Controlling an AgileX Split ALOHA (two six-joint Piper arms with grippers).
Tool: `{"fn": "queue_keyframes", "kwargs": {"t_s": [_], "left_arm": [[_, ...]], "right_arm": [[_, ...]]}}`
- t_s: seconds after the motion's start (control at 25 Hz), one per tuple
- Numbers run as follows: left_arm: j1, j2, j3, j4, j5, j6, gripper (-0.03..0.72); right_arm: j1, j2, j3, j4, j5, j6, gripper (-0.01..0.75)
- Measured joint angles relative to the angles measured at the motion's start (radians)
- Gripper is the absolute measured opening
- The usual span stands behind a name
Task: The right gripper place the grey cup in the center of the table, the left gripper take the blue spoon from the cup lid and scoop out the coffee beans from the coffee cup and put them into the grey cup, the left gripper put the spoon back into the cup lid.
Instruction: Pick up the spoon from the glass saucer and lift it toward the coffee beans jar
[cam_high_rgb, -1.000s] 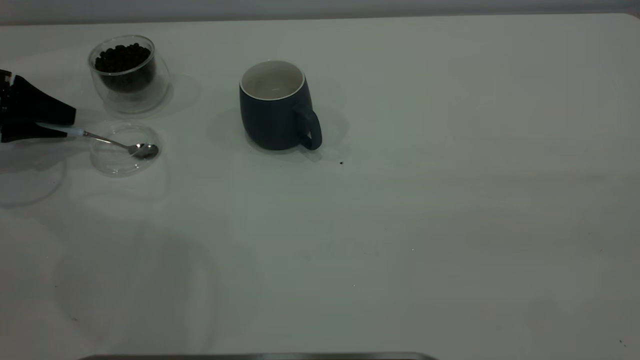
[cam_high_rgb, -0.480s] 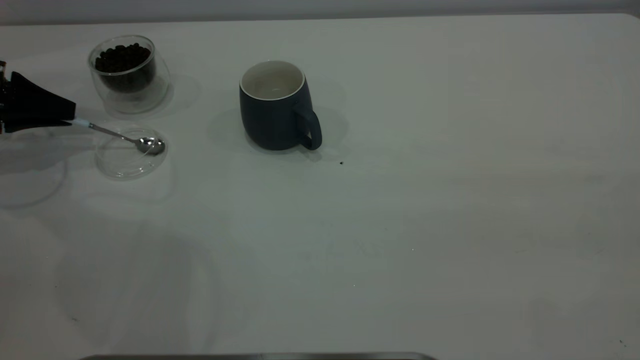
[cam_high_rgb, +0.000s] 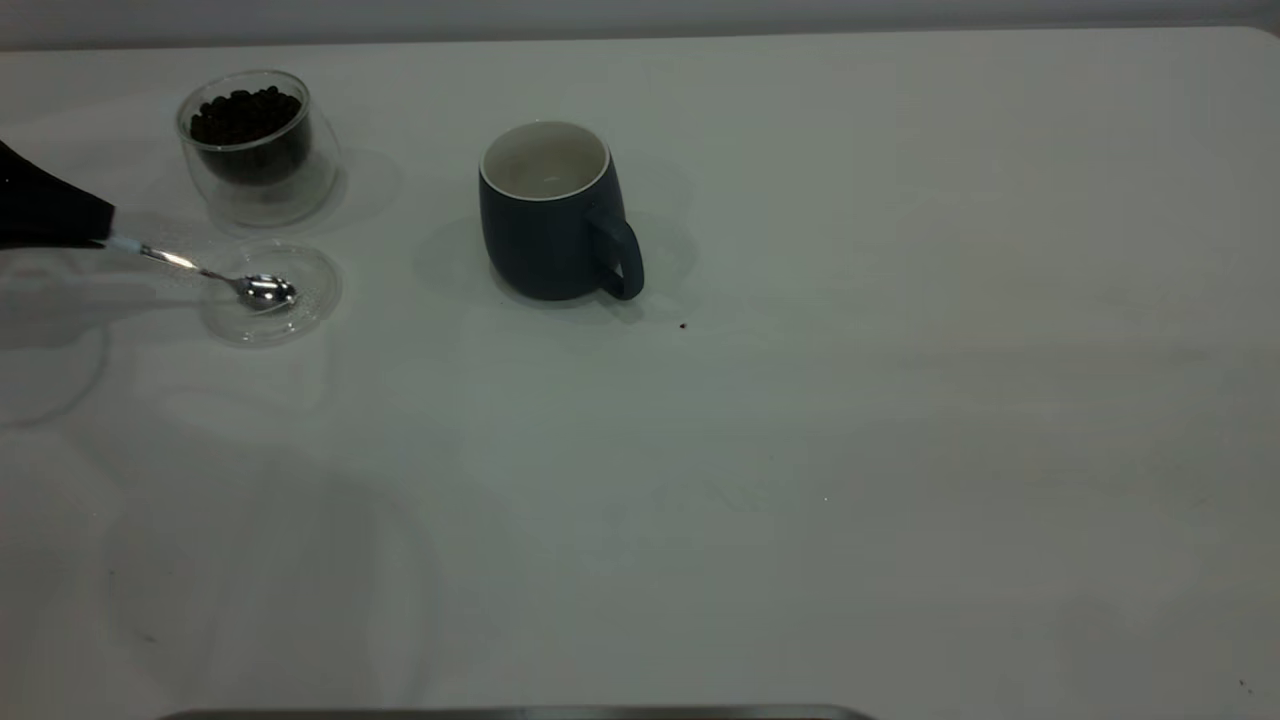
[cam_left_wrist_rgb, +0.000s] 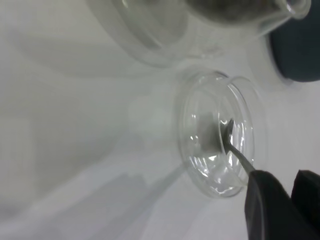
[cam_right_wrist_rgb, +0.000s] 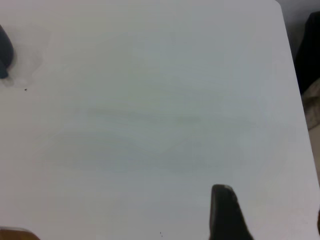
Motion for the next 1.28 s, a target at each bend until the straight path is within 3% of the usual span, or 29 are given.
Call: {"fn": "queue_keyframes", "kwargs": {"t_s": [0.32,1.04,1.28], "left_arm": [[0.0,-0.001,-0.099,-0.03,0.01,-0.058,0.13],[-0.006,-0.004,-0.103,0.001,0.012,-0.374,0.13],[-0.038,-0.066,-0.104,0.018,0.014,-0.406,0.13]], "right_arm": [[0.0,0.0,0.0,0.0,0.0,0.0,0.402],[0.0,0.0,0.0,0.0,0.0,0.0,0.402],[0.0,0.0,0.0,0.0,0.0,0.0,0.402]]}}
